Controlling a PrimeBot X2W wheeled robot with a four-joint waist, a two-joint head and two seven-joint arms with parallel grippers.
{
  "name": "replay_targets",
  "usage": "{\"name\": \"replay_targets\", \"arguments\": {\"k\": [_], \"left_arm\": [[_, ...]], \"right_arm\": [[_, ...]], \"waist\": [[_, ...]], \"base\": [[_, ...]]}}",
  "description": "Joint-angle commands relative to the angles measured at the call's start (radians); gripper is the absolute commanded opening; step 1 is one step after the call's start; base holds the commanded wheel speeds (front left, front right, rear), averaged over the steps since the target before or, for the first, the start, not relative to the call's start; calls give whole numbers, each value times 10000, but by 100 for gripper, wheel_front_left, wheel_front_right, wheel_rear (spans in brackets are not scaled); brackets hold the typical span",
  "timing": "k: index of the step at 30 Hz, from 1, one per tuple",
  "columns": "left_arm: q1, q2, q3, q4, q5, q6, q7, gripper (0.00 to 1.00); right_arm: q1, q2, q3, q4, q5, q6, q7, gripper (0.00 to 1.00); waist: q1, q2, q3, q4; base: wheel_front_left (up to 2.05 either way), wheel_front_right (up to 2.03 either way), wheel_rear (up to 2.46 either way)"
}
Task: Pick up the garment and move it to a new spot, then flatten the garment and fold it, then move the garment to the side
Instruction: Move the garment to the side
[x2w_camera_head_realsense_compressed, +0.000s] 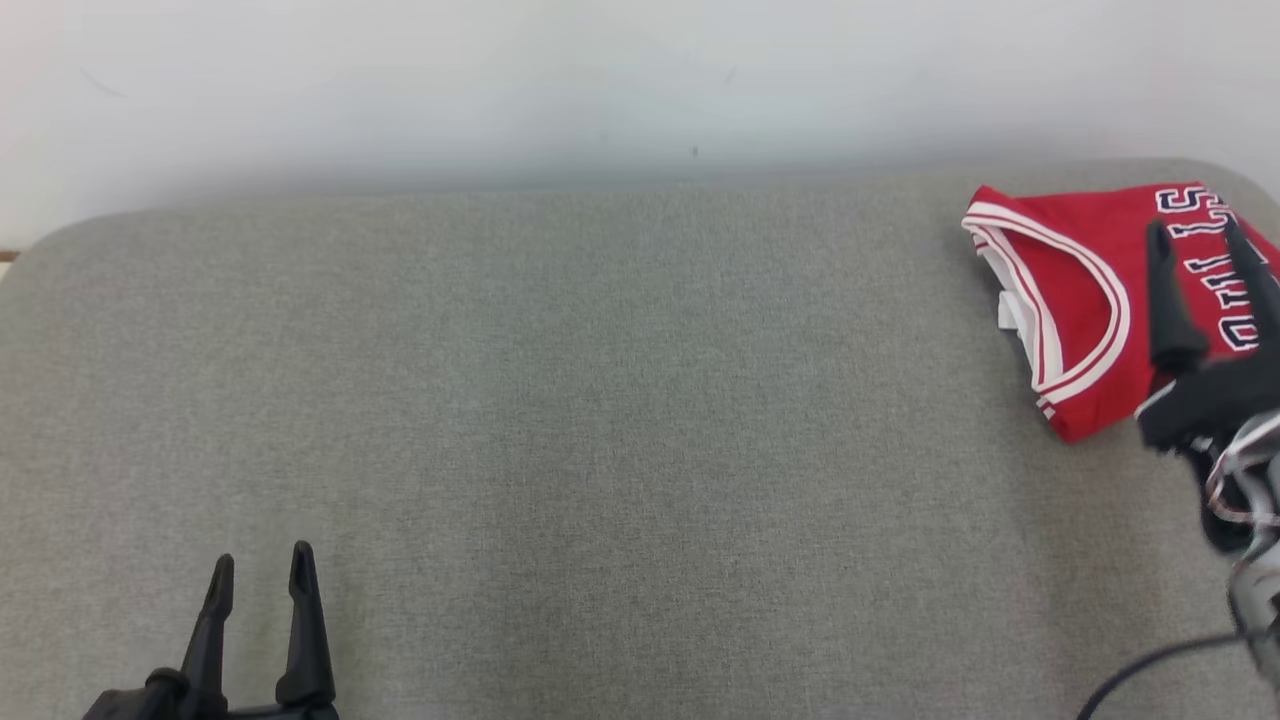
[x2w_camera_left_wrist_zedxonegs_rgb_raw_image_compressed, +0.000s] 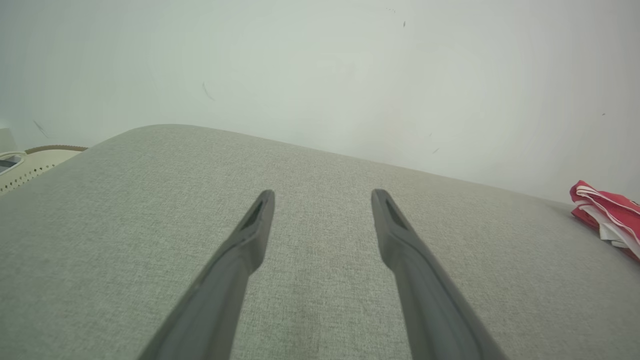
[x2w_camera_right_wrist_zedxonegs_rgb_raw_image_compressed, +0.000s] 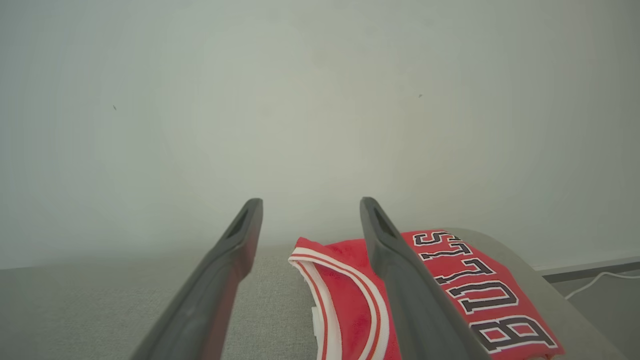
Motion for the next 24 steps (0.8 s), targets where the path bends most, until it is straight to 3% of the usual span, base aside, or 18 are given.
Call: {"name": "replay_targets", "arguments": {"k": [1, 12, 24], "left_arm": [[172, 7, 10, 49, -45, -13, -33, 100], [579, 6, -81, 37, 193, 4, -32, 100], [982, 45, -172, 255, 1004, 179, -34, 100]], "right_arm": [[175, 75, -54, -99, -93, 2, -14, 100], [3416, 2066, -2120, -2692, -2348, 3, -13, 100], [5824, 3591, -2707, -4140, -4244, 2, 74, 100]], "waist": [[2, 1, -223, 108], [2, 1, -816, 354], [2, 1, -1327, 445]], "base": [[0, 0, 0], [0, 0, 0], [0, 0, 0]]}}
